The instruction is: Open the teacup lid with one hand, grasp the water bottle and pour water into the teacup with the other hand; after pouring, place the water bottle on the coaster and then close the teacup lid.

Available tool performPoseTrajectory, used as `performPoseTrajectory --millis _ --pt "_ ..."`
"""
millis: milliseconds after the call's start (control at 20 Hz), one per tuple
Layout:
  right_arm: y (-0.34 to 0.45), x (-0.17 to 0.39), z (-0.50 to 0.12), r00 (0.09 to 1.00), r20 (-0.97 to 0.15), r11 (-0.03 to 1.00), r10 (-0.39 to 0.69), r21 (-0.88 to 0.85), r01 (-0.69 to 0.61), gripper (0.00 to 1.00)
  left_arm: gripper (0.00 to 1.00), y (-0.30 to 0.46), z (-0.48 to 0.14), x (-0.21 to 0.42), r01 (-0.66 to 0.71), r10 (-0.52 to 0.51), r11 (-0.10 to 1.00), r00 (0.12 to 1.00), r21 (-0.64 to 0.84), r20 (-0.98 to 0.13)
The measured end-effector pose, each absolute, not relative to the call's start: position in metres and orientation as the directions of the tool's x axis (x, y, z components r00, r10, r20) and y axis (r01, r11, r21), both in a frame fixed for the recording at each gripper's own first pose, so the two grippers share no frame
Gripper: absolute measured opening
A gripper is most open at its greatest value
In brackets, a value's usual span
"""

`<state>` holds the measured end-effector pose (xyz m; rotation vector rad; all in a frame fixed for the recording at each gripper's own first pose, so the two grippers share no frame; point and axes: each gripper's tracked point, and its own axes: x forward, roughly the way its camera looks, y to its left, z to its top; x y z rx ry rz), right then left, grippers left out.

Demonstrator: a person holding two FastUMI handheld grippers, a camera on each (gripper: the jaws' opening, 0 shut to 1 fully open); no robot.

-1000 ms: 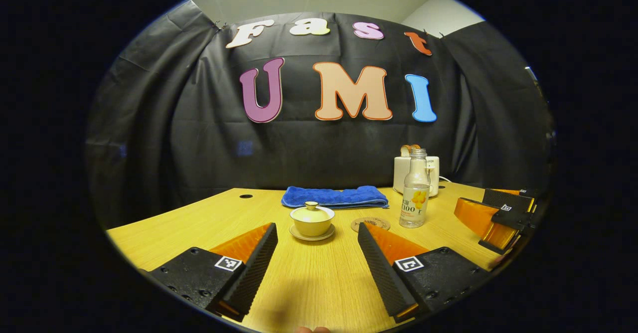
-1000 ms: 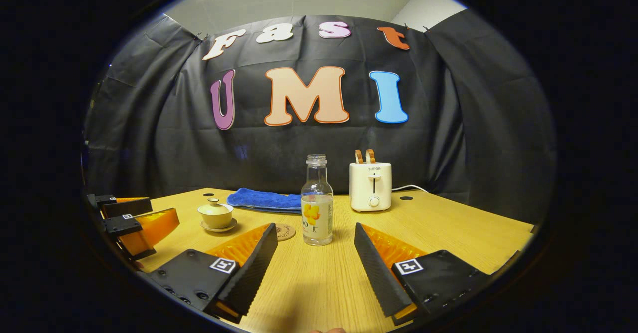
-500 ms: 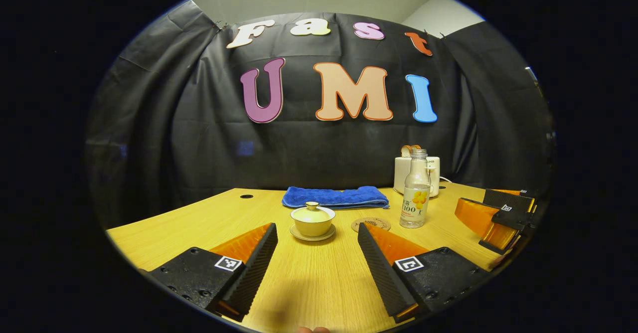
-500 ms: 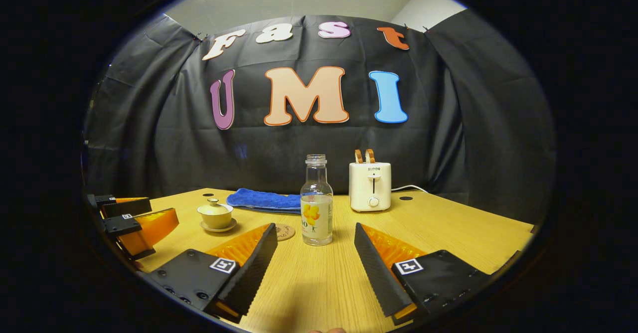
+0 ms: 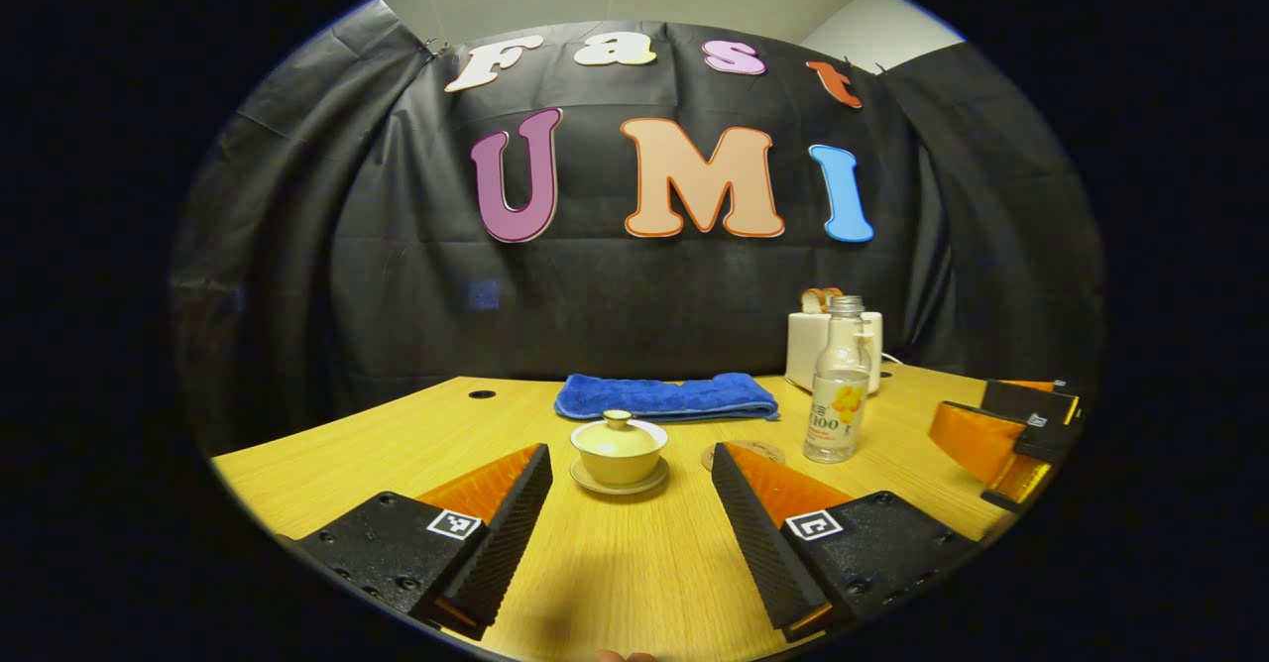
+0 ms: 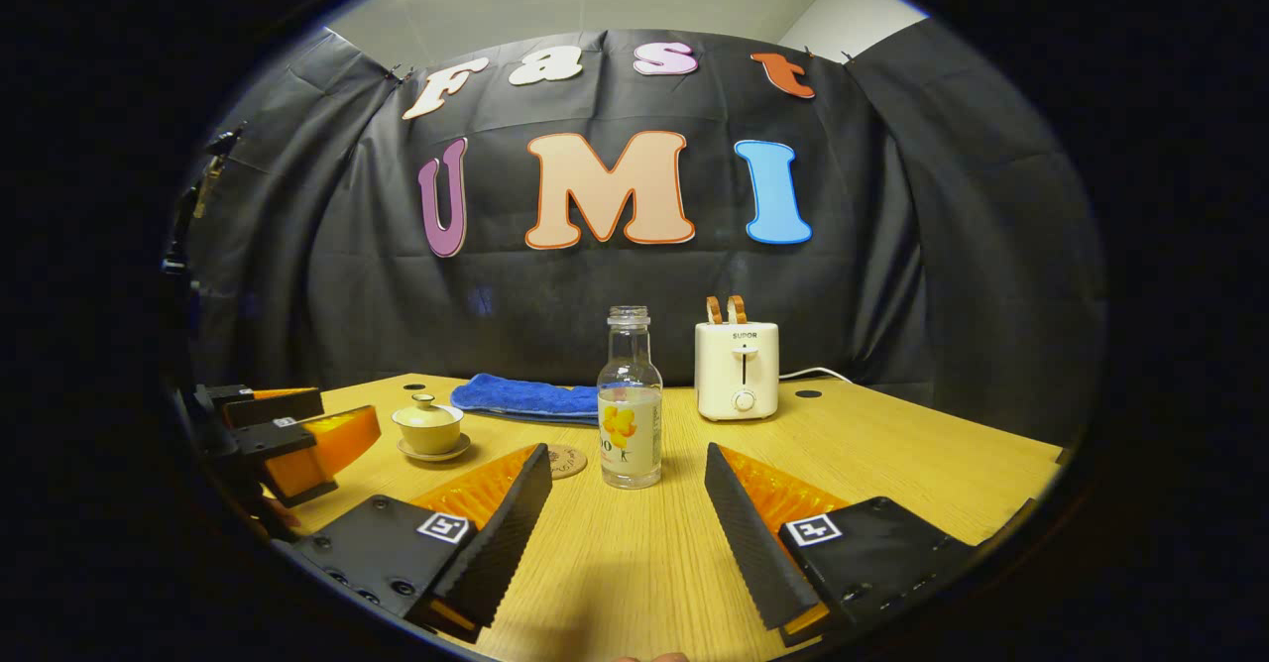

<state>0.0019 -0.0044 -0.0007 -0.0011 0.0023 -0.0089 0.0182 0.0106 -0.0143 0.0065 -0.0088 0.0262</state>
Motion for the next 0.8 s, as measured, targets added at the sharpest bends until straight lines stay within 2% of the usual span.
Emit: performPoseTrajectory --millis 50,100,150,250,550,800 --pt "-0.006 0.005 -0.001 1.000 -0.006 1.000 -0.009 -0.001 0.009 0.94 0.95 0.013 -0.015 0.035 -0.037 0.037 0.999 0.999 0.007 0.003" --pt "-0.007 0.007 -0.002 1.000 -0.005 1.000 -0.009 -0.002 0.009 0.98 0.96 0.016 -0.007 0.067 -0.042 0.042 0.999 0.999 0.009 0.002" --pt "-0.009 0.009 -0.001 1.000 -0.006 1.000 -0.012 -0.001 0.012 0.94 0.95 0.017 -0.003 0.086 -0.046 0.046 0.999 0.999 0.009 -0.001" --pt "-0.012 0.014 -0.002 1.000 -0.007 1.000 -0.012 -0.002 0.012 0.94 0.94 0.018 -0.005 0.109 -0.048 0.048 0.999 0.999 0.011 -0.003" --pt "-0.022 0.017 -0.001 1.000 -0.005 1.000 -0.021 -0.002 0.021 0.94 0.94 0.021 -0.007 0.155 -0.059 0.059 0.998 0.998 0.017 -0.005" --pt "-0.024 0.018 -0.001 1.000 -0.006 1.000 -0.021 -0.001 0.021 0.94 0.94 0.026 -0.009 0.162 -0.100 0.101 0.994 0.995 0.035 -0.020"
